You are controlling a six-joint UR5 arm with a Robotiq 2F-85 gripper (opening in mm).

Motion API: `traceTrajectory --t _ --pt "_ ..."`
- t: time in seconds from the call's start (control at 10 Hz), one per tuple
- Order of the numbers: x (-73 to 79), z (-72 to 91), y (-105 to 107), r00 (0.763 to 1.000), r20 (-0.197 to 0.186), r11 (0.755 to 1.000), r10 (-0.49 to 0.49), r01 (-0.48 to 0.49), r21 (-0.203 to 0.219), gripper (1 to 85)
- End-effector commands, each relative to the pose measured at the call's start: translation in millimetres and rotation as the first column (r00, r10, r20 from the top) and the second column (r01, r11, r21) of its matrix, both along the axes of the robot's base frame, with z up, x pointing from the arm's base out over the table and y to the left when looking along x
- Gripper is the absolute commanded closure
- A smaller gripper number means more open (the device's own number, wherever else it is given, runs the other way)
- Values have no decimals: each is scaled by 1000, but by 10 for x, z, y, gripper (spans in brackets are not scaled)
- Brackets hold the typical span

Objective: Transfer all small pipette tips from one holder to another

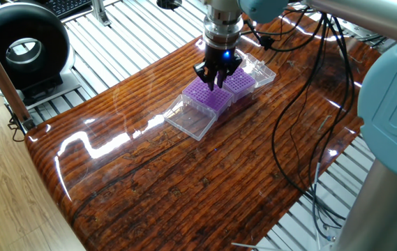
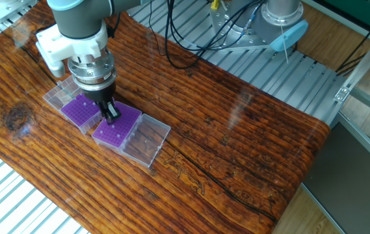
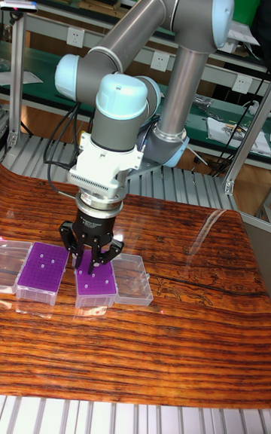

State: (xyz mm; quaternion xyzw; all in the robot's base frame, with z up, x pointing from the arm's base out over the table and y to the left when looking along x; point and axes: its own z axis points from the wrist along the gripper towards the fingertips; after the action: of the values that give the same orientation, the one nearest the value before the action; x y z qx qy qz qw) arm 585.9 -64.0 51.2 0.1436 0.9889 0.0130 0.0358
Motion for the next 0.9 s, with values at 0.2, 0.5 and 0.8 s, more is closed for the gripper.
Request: traceTrajectory --t 0.2,0.5,0.8 --pt "-22 14 -46 1000 -14 1000 -7 7 -2 597" --pt "-81 13 -174 999 -36 999 -21 19 -51 770" --pt "-161 13 -222 997 -66 997 -39 34 -70 843"
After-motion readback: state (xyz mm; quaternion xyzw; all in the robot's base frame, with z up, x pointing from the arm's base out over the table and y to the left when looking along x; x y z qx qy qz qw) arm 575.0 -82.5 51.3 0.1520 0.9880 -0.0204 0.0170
